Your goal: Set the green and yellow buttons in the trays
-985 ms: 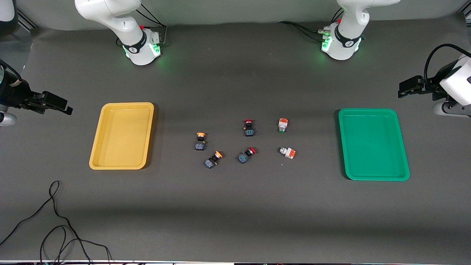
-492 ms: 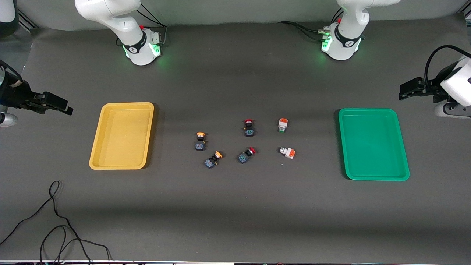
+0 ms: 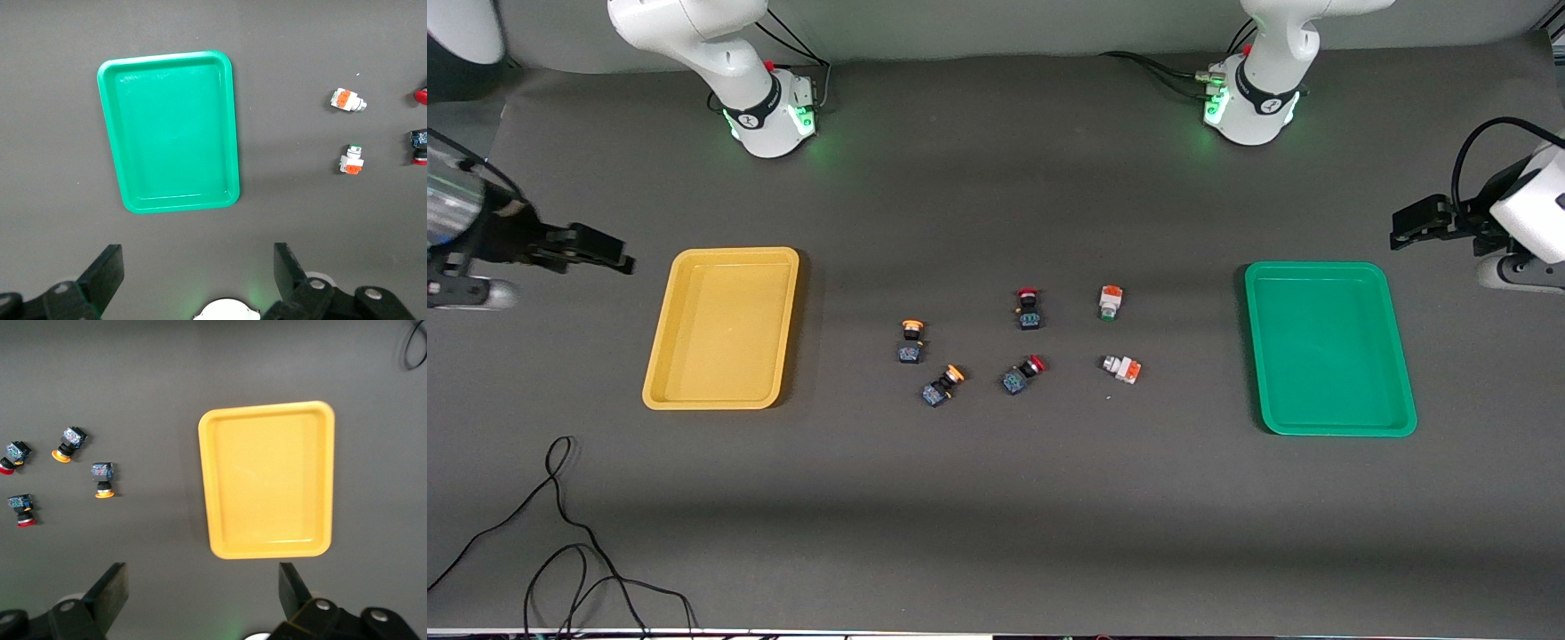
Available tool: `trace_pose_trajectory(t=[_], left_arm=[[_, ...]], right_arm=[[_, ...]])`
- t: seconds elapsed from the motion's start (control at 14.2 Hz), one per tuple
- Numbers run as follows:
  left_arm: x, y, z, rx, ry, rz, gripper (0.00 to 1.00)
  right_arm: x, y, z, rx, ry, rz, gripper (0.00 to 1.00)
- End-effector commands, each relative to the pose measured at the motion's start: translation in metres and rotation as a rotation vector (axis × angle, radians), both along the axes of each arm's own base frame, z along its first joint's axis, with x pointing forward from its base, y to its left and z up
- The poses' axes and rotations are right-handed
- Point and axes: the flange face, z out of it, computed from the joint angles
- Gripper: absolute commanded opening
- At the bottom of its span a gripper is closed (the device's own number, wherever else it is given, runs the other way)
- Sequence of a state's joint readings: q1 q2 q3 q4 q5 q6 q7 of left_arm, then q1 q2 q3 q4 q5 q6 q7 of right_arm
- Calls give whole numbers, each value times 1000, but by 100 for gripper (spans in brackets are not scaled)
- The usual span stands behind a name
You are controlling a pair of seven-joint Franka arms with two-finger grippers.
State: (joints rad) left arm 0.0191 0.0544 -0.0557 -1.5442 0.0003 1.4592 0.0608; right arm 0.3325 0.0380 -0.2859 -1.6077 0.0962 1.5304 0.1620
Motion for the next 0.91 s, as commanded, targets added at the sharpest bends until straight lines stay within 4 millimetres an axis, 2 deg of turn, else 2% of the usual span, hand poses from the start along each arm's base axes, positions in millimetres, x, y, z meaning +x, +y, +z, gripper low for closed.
trace_pose_trajectory(t=[0.0,0.07,0.21,0.28,0.42,0.49,0.63,0.77,0.84], left_arm=[[-4,-16,-21,3,-6,11,100],[-4,-35,-32,7,-11,23,100],[-7,-86,-60,21,-33,73,100],[-12,-114,-74,26,-45,96,100],[-22,-170,-100,25,-75,144,100],[-26,-194,-108,14,-91,175,100],[-33,-230,-118,-29,-80,215,100],[-42,-260,-120,-44,-96,259,100],[-50,-281,-123,-47,-107,295,100]], right_arm=[[5,72,-18,-31,41,-58,100],[3,103,-27,-37,59,-75,100],[-9,158,-43,-31,89,-78,100],[-13,176,-48,-14,95,-67,100],[-15,200,-74,3,110,-55,100],[-17,208,-99,-4,118,-51,100],[-17,210,-151,21,126,-85,100],[-11,216,-211,2,133,-112,100],[-7,224,-244,10,150,-135,100]])
